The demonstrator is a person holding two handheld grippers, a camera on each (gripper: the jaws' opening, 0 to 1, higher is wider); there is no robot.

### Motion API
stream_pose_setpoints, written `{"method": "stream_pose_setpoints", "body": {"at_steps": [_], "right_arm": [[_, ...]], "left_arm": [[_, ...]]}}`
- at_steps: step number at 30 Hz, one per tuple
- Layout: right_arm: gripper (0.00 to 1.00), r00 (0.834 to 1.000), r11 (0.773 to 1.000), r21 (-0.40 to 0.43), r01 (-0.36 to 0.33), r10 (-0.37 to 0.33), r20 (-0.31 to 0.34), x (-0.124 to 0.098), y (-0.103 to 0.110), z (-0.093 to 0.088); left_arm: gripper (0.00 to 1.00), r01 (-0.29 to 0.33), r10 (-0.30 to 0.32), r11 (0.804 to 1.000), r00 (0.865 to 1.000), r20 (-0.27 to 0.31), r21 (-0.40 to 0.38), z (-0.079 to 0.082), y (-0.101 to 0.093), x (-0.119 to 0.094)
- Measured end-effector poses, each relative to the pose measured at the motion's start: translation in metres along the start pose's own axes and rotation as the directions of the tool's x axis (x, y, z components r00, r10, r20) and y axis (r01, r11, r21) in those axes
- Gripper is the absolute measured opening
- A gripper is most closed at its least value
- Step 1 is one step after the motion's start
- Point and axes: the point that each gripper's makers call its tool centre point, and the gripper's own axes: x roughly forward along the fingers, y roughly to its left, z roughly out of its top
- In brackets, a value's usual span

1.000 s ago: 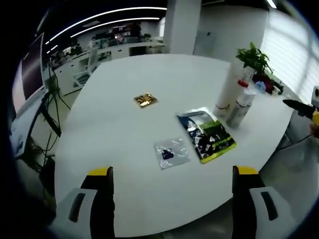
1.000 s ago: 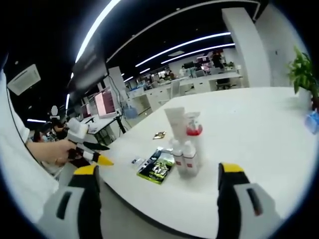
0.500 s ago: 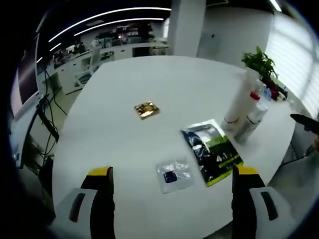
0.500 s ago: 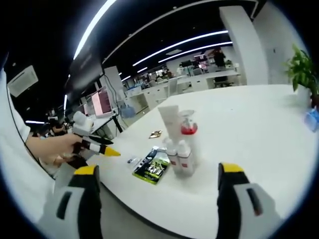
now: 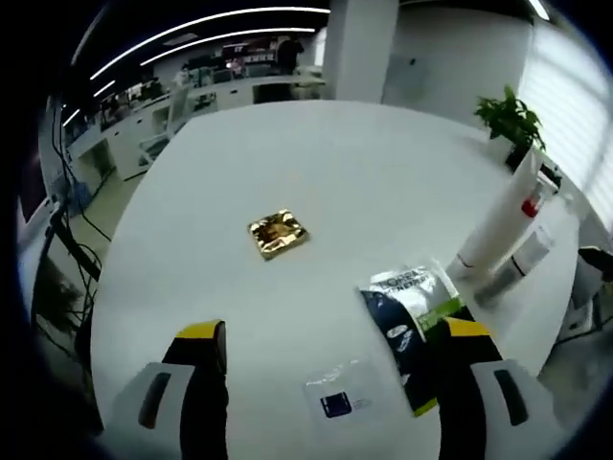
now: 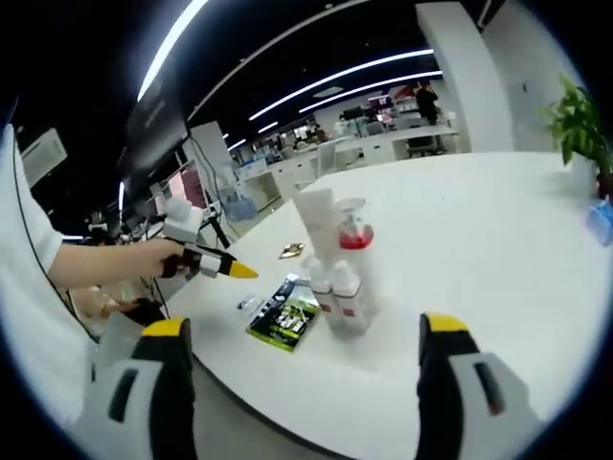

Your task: Arrange the skincare products in the storage area until every visible bottle or jar stands upright without overlapping.

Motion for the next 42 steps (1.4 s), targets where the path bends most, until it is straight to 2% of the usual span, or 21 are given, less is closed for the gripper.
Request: {"method": "stream_pose_setpoints", "body": {"at_steps": [6,10,15,18,22,24,32,38,42], "right_arm": [[0.99,1.000,1.000,0.018,0.000,0.000,-0.012,0.007,-0.003,-0.004],[0.99,1.000,0.999,0.032,0.002,-0.001,-0.015,0.011,-0.004,-0.005],[0.99,1.000,0.999,0.051,0.008,-0.007,-0.027,0.014,-0.008,-0.010],[0.99,0.999,0.998,0.062,0.015,-0.013,-0.035,0.016,-0.011,-0.013],[0.99,0.999,0.997,0.075,0.024,-0.022,-0.033,0.018,-0.014,-0.014],[0.99,0.999,0.996,0.079,0.028,-0.025,-0.035,0.019,-0.015,-0.014],[0.99,0.998,0.994,0.098,0.045,-0.042,-0.039,0.022,-0.021,-0.016],[0.99,0.998,0.992,0.108,0.058,-0.053,-0.046,0.023,-0.023,-0.019],[0.99,0.997,0.993,0.105,0.061,-0.055,-0.053,0.023,-0.024,-0.020]], "left_arm": [[0.88,0.013,-0.013,1.000,1.000,-0.022,0.026,0.006,0.006,0.020],[0.87,0.033,-0.029,0.994,0.998,-0.047,0.104,0.009,0.013,0.036],[0.82,0.074,-0.065,0.984,0.996,-0.061,0.163,0.019,0.024,0.053],[0.82,0.091,-0.072,0.964,0.994,-0.084,0.248,0.021,0.032,0.065],[0.82,0.137,-0.114,0.951,0.989,-0.095,0.276,0.025,0.033,0.074],[0.80,0.139,-0.116,0.942,0.989,-0.093,0.306,0.030,0.037,0.079],[0.76,0.174,-0.143,0.925,0.983,-0.113,0.338,0.042,0.045,0.095],[0.73,0.225,-0.188,0.893,0.973,-0.131,0.390,0.057,0.047,0.107],[0.72,0.249,-0.210,0.880,0.968,-0.140,0.405,0.062,0.047,0.114]]}}
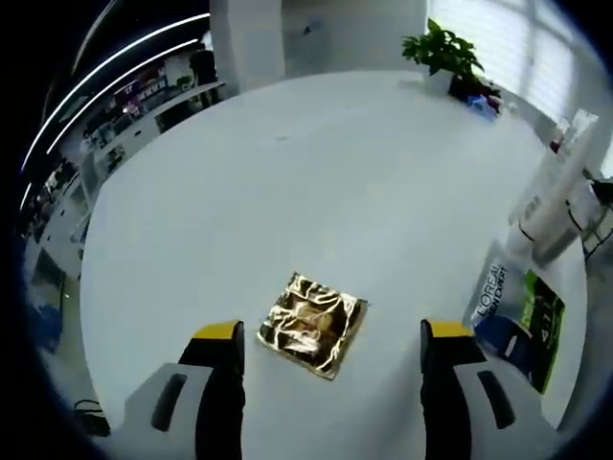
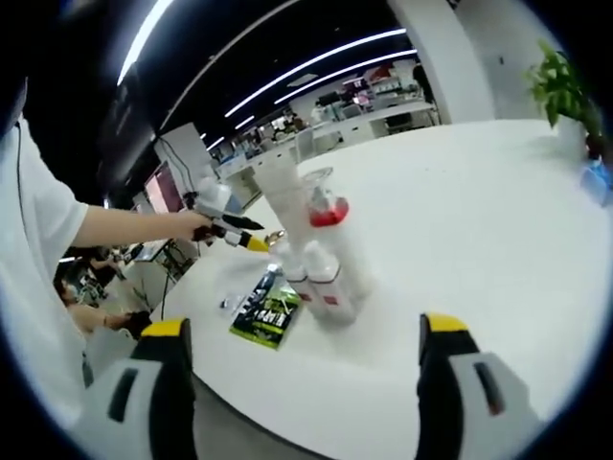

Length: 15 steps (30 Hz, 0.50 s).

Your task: Arrange the skincare products in the storage area until every visible bottle or jar stands upright without overlapping.

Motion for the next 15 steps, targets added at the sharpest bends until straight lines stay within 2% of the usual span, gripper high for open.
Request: {"method": "stream_pose_setpoints", "body": {"at_steps": [7,9,11,15], "right_arm": [[0.99,1.000,1.000,0.006,0.011,-0.011,0.001,0.000,-0.002,0.001],[0.99,1.000,1.000,0.008,0.014,-0.014,-0.002,0.000,-0.003,0.000],[0.99,1.000,1.000,0.007,0.017,-0.017,-0.006,0.000,-0.003,-0.001],[0.99,1.000,1.000,0.006,0.017,-0.017,-0.009,0.001,-0.002,-0.001]], "left_arm": [[0.68,0.052,-0.052,0.999,0.998,-0.028,0.007,-0.002,0.003,0.009],[0.64,0.060,-0.059,0.998,0.998,-0.037,0.032,-0.002,0.001,0.010],[0.63,0.060,-0.055,0.994,0.997,-0.058,0.088,-0.004,0.001,0.011],[0.61,0.076,-0.067,0.992,0.994,-0.086,0.101,-0.009,-0.001,0.013]]}}
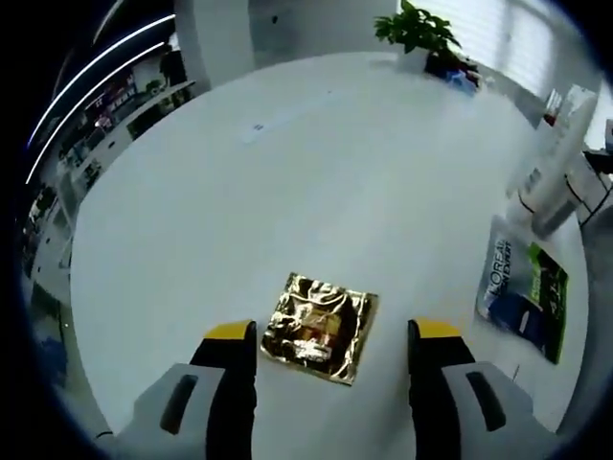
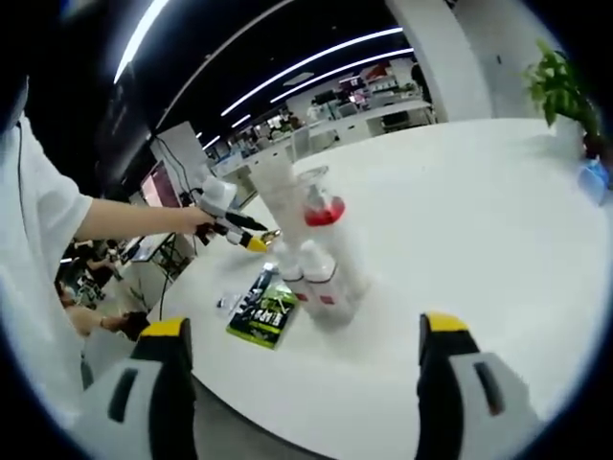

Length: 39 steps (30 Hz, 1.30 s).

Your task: Arrange the skincare products in the storage area until every visible bottle or jar stands upright without overlapping.

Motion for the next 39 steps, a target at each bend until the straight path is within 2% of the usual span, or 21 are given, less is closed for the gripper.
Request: {"method": "stream_pose_setpoints", "body": {"at_steps": [5,7,9,10,11,18,25,33,39], "right_arm": [[0.99,1.000,1.000,-0.004,-0.001,0.001,-0.002,0.001,0.001,0.001],[0.99,1.000,1.000,-0.004,-0.001,0.001,-0.004,0.000,0.001,0.000],[0.99,1.000,1.000,0.001,0.002,-0.002,-0.003,-0.001,0.001,0.000],[0.99,1.000,1.000,0.001,0.003,-0.003,-0.005,-0.002,0.001,-0.001],[0.99,1.000,1.000,0.000,0.005,-0.005,-0.007,-0.002,0.000,-0.002],[0.99,1.000,1.000,-0.009,0.004,-0.004,0.002,-0.001,0.002,0.004],[0.99,1.000,1.000,-0.015,-0.003,0.003,0.011,-0.003,0.005,0.007],[0.98,0.999,0.999,-0.029,-0.018,0.019,0.040,-0.007,0.011,0.017],[0.95,0.998,0.999,-0.032,-0.043,0.045,0.054,-0.008,0.019,0.021]], "left_arm": [[0.56,0.008,-0.008,1.000,1.000,0.011,-0.020,0.001,0.002,0.000],[0.49,-0.001,0.001,0.999,1.000,0.012,-0.035,0.001,0.007,-0.001],[0.38,-0.017,0.018,0.998,1.000,0.015,-0.065,0.001,0.012,-0.005],[0.37,-0.022,0.023,0.997,1.000,0.016,-0.073,0.001,0.013,-0.005],[0.37,-0.008,0.010,0.996,1.000,0.026,-0.086,0.002,0.012,-0.005],[0.35,-0.021,0.023,0.995,0.999,0.022,-0.099,0.003,0.006,-0.007],[0.35,-0.038,0.046,0.995,0.996,0.077,-0.096,0.017,-0.004,-0.019],[0.35,-0.051,0.057,0.997,0.989,0.133,-0.053,0.029,-0.028,-0.042],[0.35,-0.058,0.063,0.998,0.980,0.191,-0.034,0.035,-0.054,-0.064]]}}
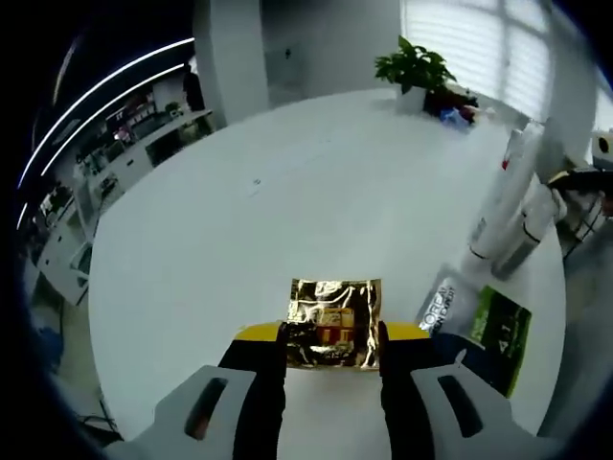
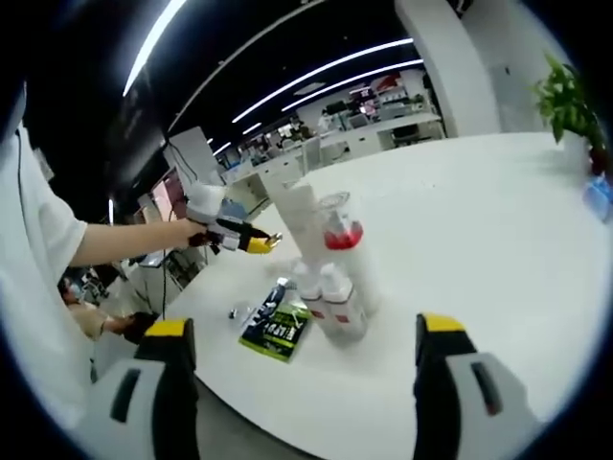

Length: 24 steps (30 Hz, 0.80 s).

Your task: Arrange the skincare products in the storage area until every visible bottle or jar stands upright without overlapping.

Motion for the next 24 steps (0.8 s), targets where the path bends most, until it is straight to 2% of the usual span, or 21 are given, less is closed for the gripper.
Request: {"method": "stream_pose_setpoints", "body": {"at_steps": [3,6,15,24], "right_arm": [[0.93,1.000,1.000,-0.003,-0.018,0.018,0.006,0.000,0.005,0.002],[0.88,0.999,0.999,-0.004,-0.037,0.037,0.005,0.000,0.010,0.004],[0.82,0.996,0.995,-0.029,-0.092,0.092,0.010,0.001,0.024,0.011],[0.76,0.991,0.990,-0.038,-0.136,0.137,0.004,0.000,0.036,0.012]], "left_arm": [[0.35,-0.004,0.003,1.000,1.000,0.022,0.005,0.003,-0.014,-0.009],[0.35,0.006,-0.008,0.999,0.999,0.034,0.048,0.004,-0.035,-0.018],[0.35,0.032,-0.036,0.998,0.995,0.093,0.050,0.009,-0.082,-0.040],[0.35,0.064,-0.067,0.998,0.990,0.126,0.027,0.007,-0.122,-0.056]]}}
